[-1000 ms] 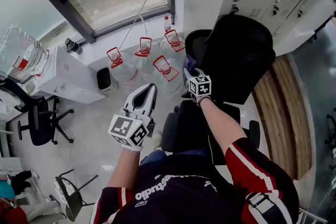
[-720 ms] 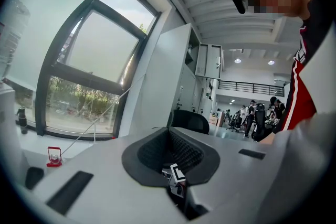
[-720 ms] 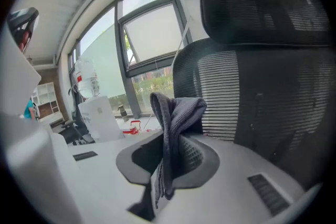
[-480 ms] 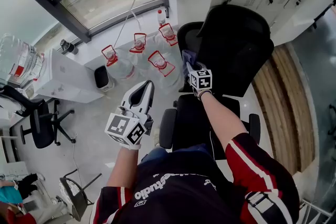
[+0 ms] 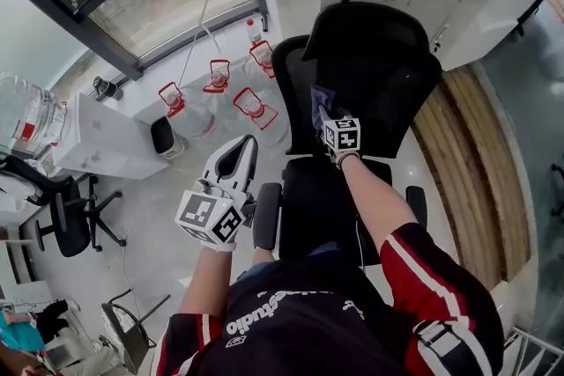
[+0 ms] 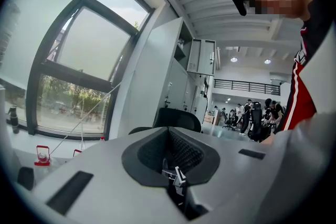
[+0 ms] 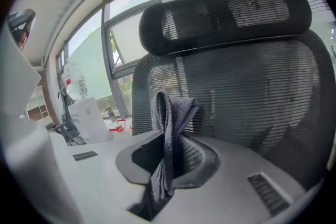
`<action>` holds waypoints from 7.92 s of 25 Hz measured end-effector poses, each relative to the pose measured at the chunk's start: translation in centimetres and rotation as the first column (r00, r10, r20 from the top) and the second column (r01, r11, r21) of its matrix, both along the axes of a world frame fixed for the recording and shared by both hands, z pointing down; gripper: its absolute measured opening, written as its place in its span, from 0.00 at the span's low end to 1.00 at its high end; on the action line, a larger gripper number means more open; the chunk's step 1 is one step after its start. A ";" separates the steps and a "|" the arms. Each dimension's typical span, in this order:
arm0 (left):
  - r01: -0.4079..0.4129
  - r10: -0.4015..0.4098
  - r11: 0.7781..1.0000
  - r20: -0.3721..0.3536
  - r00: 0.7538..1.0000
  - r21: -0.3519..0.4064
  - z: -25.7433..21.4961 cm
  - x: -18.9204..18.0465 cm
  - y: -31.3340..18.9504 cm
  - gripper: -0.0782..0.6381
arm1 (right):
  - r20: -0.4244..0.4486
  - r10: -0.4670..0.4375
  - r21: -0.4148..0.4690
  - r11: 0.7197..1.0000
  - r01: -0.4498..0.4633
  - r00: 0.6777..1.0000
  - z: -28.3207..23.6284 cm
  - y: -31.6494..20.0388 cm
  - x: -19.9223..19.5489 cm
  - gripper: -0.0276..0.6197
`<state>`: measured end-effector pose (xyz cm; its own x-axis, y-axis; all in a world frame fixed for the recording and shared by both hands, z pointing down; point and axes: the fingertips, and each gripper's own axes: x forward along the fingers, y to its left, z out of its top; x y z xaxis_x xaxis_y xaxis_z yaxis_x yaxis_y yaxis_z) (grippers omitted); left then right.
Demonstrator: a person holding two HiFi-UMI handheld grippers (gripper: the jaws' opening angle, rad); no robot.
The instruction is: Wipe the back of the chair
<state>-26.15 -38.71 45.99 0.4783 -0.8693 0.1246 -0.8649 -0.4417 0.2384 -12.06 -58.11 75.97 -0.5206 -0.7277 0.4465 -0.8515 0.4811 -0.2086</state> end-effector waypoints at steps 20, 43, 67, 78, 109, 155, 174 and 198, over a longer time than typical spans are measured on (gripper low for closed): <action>-0.161 0.161 0.987 -0.001 0.987 0.014 -0.4 16.2 -1.7 0.14 | -0.054 0.269 0.024 0.963 -0.268 0.962 -0.4 0.4 25.9 0.14; -0.203 0.203 0.979 -0.001 0.979 -0.028 2.1 24.8 1.4 0.14 | -0.083 0.394 -0.060 0.915 -0.400 0.915 5.8 8.5 38.7 0.14; -0.145 0.147 0.987 0.027 0.989 -0.072 4.2 18.4 0.8 0.14 | -0.118 0.283 -0.107 0.949 -0.296 0.952 10.3 7.4 29.5 0.14; -0.112 0.115 0.991 0.028 0.993 -0.074 3.7 10.4 0.7 0.14 | -0.120 0.203 -0.108 0.970 -0.216 0.972 10.0 6.5 19.0 0.14; 0.073 -0.071 0.994 0.033 0.997 -0.084 4.3 -11.2 3.6 0.14 | -0.063 -0.041 -0.140 0.990 0.032 0.997 10.8 7.4 -11.4 0.14; -0.216 0.216 0.974 0.005 0.976 0.063 -5.6 18.3 13.9 0.14 | 0.038 -0.006 0.252 0.968 -0.004 0.999 -30.3 31.1 20.8 0.14; -0.193 0.192 0.981 0.043 0.980 0.022 -6.5 21.9 14.9 0.14 | 0.102 -0.138 0.273 0.956 0.106 0.985 -32.7 32.6 20.8 0.14; -0.177 0.179 0.980 -0.019 0.984 0.090 -8.2 10.2 37.7 0.14 | 0.055 -0.045 0.320 0.947 0.025 0.997 -35.3 57.3 12.2 0.14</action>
